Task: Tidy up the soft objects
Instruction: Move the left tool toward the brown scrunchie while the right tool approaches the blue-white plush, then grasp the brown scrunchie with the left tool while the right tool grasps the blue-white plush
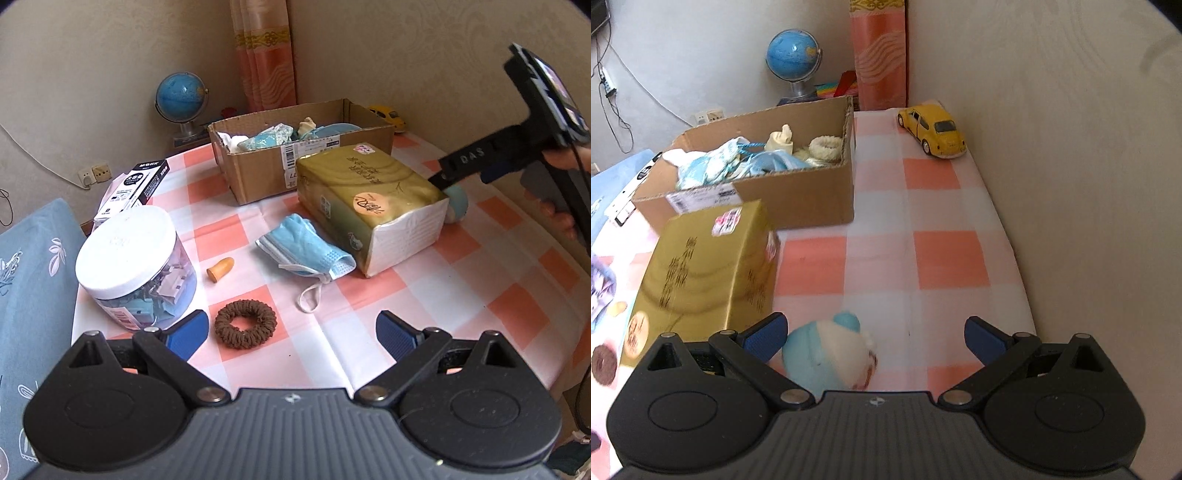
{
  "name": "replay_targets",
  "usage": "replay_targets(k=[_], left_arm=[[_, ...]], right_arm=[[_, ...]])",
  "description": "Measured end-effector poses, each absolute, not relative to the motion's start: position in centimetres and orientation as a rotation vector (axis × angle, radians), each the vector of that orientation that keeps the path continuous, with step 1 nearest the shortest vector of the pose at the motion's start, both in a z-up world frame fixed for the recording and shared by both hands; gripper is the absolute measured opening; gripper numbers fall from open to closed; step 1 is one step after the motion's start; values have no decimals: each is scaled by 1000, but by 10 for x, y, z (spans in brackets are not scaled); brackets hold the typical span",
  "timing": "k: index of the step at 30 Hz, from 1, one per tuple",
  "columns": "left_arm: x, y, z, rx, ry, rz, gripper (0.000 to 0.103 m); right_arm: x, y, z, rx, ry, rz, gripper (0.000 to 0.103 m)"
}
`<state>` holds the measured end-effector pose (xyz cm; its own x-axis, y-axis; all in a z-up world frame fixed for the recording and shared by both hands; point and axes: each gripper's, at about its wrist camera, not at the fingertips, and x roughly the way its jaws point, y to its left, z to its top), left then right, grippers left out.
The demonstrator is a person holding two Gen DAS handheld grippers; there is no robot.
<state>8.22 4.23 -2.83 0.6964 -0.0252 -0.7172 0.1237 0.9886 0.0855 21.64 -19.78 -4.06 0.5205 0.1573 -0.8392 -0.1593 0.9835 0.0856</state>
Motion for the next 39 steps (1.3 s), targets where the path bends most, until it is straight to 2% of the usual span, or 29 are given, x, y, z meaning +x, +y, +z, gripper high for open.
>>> replay_targets(k=[11, 17, 28, 33, 39], left_arm=[[83, 40, -32, 129, 800, -96, 97], [86, 45, -40, 111, 816, -85, 97], [102, 59, -70, 89, 853, -13, 97], [106, 71, -78, 29, 859, -25, 103], [105, 81, -80, 9, 842, -53, 103]], right_arm=[[165, -207, -51, -51, 952, 222, 103], [150, -197, -68, -125, 929, 241, 103], [145, -198, -70, -96, 896, 228, 103], [143, -198, -71, -95, 875, 230, 103], [139, -200, -71, -91, 859, 227, 103]])
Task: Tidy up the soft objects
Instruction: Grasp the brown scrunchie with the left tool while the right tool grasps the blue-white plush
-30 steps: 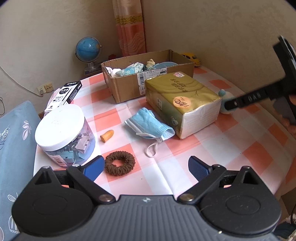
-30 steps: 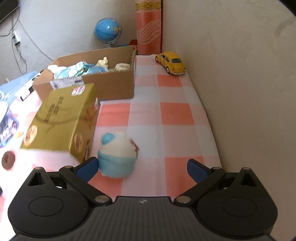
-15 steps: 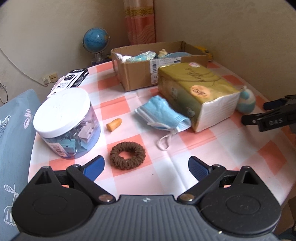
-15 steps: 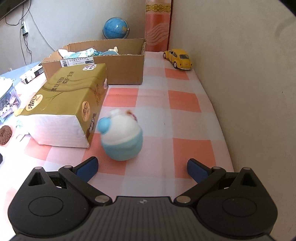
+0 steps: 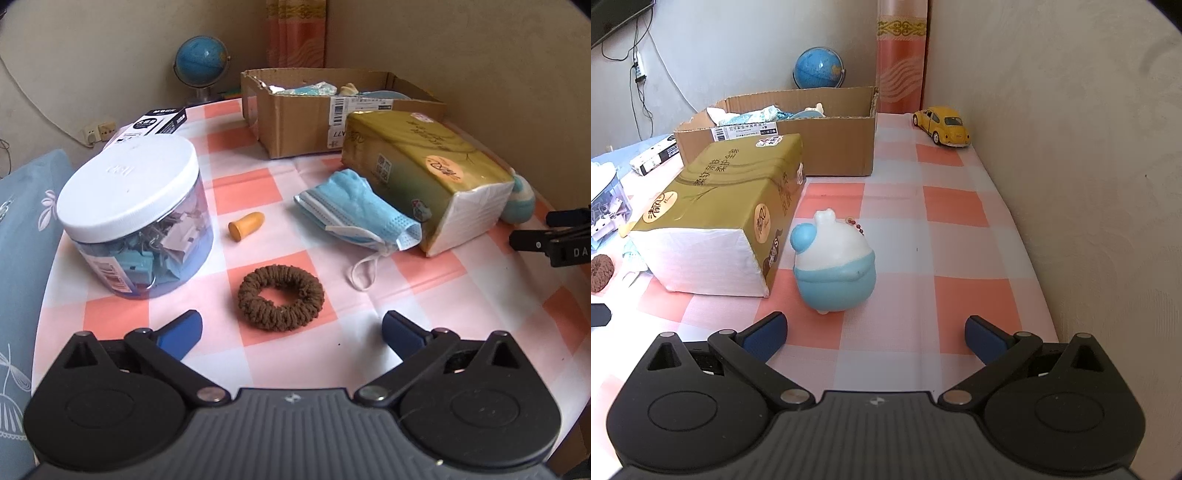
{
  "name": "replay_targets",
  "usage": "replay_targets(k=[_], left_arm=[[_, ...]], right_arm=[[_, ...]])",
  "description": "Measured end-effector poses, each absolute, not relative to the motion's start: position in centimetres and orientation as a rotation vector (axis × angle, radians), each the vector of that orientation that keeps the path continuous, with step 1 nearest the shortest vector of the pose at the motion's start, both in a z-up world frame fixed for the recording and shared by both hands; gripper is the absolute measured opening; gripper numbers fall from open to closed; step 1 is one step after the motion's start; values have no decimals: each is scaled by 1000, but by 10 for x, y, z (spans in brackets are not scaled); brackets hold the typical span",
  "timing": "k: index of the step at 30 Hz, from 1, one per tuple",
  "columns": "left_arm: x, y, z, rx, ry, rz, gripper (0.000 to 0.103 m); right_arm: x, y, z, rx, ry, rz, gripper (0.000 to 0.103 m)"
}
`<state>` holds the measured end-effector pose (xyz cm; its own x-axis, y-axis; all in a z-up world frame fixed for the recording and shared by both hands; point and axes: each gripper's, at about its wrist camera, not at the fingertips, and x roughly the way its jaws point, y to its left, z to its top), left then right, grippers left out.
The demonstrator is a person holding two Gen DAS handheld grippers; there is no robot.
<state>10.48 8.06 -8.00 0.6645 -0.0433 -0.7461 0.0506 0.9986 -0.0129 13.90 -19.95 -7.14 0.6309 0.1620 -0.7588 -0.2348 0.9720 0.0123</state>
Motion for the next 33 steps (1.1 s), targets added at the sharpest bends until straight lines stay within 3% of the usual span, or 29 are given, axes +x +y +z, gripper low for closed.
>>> replay_targets(k=[11, 13, 18, 33], left_arm=[[114, 85, -80, 9, 833, -67, 102], [114, 86, -80, 7, 827, -75, 98], [112, 87, -75, 5, 802, -100, 75], [113, 84, -76, 28, 793, -108, 74]], right_arm=[[138, -200, -71, -92, 851, 230, 103], [137, -200, -72, -95, 843, 237, 103], [135, -202, -72, -111, 823, 283, 103], [149, -201, -75, -168, 770, 478, 103]])
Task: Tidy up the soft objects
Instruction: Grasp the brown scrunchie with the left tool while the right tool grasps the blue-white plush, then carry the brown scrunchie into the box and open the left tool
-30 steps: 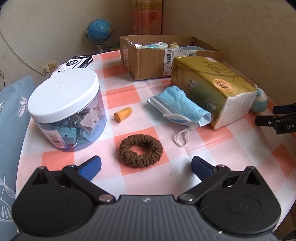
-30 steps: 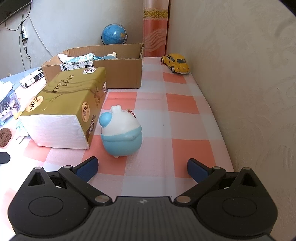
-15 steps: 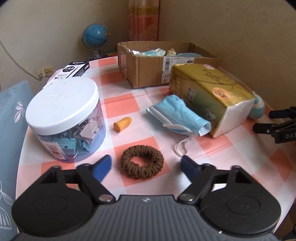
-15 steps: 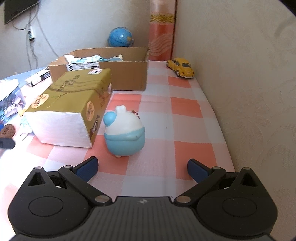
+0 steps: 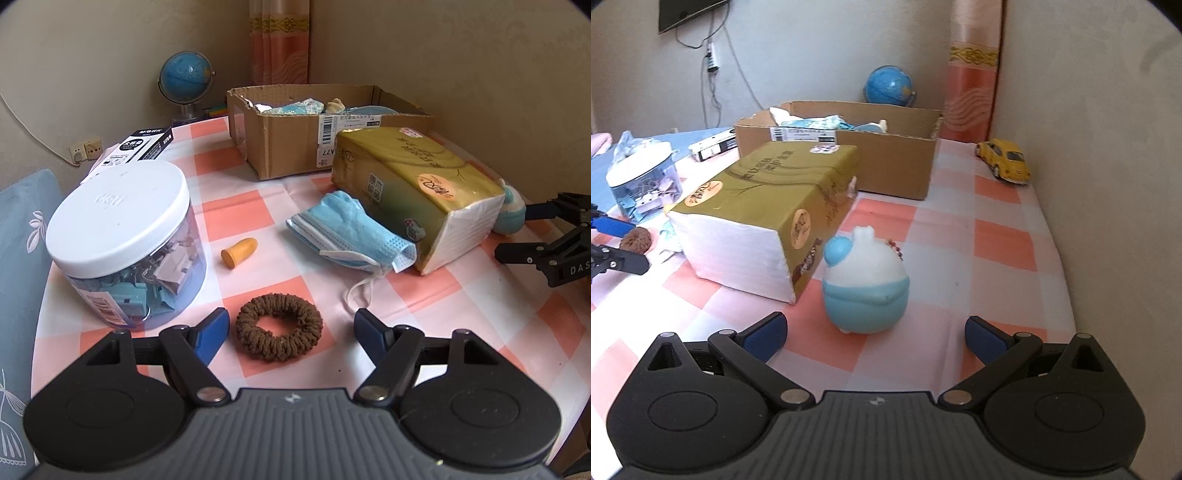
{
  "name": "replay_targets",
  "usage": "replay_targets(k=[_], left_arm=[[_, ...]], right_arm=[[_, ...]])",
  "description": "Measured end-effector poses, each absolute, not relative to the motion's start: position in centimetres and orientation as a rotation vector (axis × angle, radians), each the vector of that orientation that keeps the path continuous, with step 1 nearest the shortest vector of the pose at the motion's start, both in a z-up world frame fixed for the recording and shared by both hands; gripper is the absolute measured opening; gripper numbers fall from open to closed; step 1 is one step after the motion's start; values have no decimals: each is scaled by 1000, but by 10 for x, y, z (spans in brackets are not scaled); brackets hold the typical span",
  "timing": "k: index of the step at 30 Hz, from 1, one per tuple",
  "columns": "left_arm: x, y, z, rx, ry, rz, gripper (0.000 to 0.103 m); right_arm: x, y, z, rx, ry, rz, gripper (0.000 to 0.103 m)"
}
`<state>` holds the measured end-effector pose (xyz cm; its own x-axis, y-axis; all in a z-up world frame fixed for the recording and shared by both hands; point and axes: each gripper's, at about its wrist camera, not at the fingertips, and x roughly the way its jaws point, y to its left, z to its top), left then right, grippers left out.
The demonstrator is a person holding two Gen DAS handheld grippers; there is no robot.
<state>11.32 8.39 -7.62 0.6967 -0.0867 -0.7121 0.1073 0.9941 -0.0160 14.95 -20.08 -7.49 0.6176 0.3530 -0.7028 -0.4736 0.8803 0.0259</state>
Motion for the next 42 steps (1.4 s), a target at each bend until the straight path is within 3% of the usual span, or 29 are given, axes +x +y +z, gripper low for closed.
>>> replay_targets(k=[4, 12, 18, 25, 42], left_arm=[[113, 84, -76, 25, 795, -107, 74], [110, 82, -74, 19, 782, -129, 53], [110, 81, -73, 20, 781, -145, 47], [108, 81, -69, 22, 789, -167, 38], [112, 79, -5, 120, 744, -305, 37]], right_arm=[[150, -198, -73, -186, 779, 491, 103], [149, -194, -63, -215, 757, 475, 75], [150, -191, -58, -210, 753, 476, 51], [144, -192, -50, -190, 755, 457, 49], [103, -198, -13, -154, 711, 415, 49]])
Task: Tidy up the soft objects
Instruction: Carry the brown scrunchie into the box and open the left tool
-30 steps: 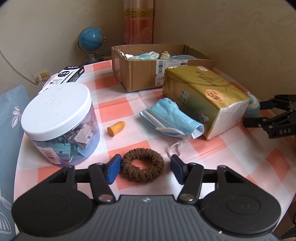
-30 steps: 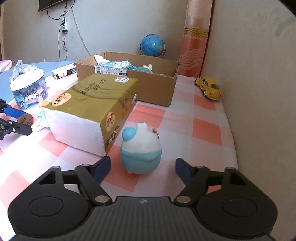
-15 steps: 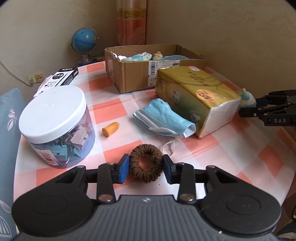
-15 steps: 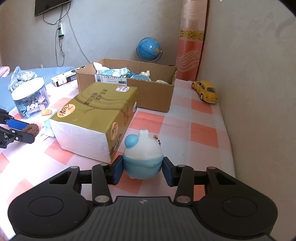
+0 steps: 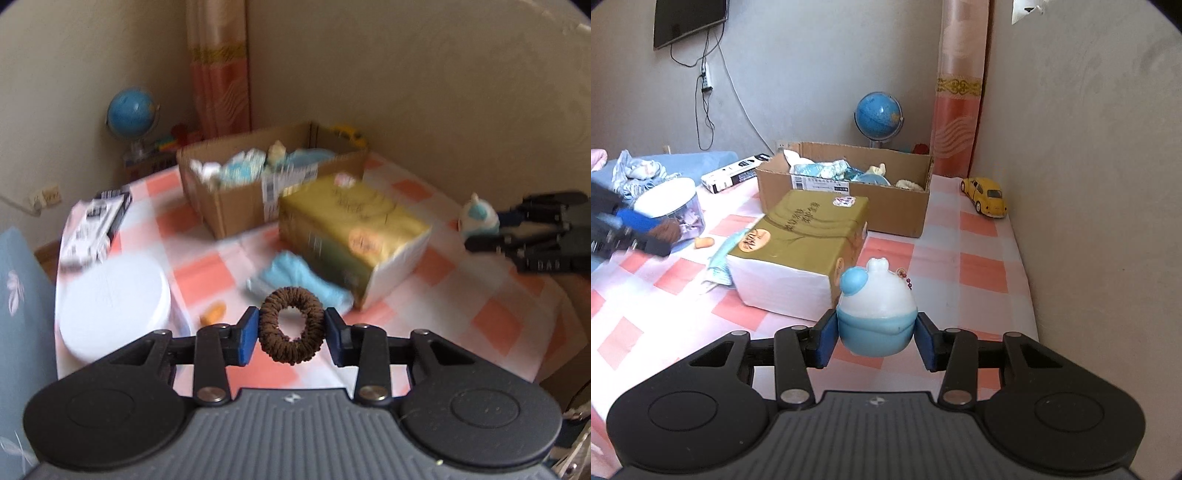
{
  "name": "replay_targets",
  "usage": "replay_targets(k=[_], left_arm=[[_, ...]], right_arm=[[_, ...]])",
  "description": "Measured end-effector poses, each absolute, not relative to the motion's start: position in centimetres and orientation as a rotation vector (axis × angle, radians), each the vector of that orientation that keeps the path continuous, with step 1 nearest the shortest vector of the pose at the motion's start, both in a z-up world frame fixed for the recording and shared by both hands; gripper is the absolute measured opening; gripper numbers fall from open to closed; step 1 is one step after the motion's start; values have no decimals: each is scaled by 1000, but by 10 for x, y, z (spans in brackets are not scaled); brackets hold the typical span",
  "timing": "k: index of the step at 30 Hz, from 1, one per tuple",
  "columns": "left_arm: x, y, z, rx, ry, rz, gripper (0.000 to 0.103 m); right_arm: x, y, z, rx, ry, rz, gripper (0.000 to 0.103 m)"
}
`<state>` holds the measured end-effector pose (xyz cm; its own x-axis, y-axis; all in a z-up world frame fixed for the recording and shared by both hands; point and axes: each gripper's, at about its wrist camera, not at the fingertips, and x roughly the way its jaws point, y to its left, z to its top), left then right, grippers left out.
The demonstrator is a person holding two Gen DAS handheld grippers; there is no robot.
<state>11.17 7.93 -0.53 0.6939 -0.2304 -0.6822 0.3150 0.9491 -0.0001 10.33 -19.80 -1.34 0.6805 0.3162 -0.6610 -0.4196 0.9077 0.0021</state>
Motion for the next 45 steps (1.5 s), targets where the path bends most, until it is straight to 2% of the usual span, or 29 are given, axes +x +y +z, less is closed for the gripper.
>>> replay_targets(k=[14, 25, 28, 29, 30, 31, 34, 38, 45], left_arm=[[226, 29, 48, 234, 636, -396, 37], [340, 4, 41, 276, 663, -318, 37], [352, 8, 33, 267, 673, -287, 60], [353, 10, 31, 261, 673, -273, 76], [350, 11, 31, 254, 661, -254, 88], [345, 12, 31, 253, 647, -246, 91], [324, 16, 35, 250, 633, -266, 94], [285, 23, 40, 240, 607, -260, 102], [205, 34, 31, 175, 630, -264, 103]], right_arm=[[97, -205, -2, -124, 676, 398, 49], [103, -219, 3, -123, 665, 354, 49], [103, -220, 3, -123, 669, 349, 49], [103, -220, 3, -123, 670, 347, 49], [104, -221, 3, -120, 674, 346, 49], [104, -221, 3, -115, 678, 346, 49], [103, -219, 6, -115, 675, 350, 49], [102, -213, 13, -122, 667, 359, 49], [104, -198, 20, -142, 682, 385, 49]])
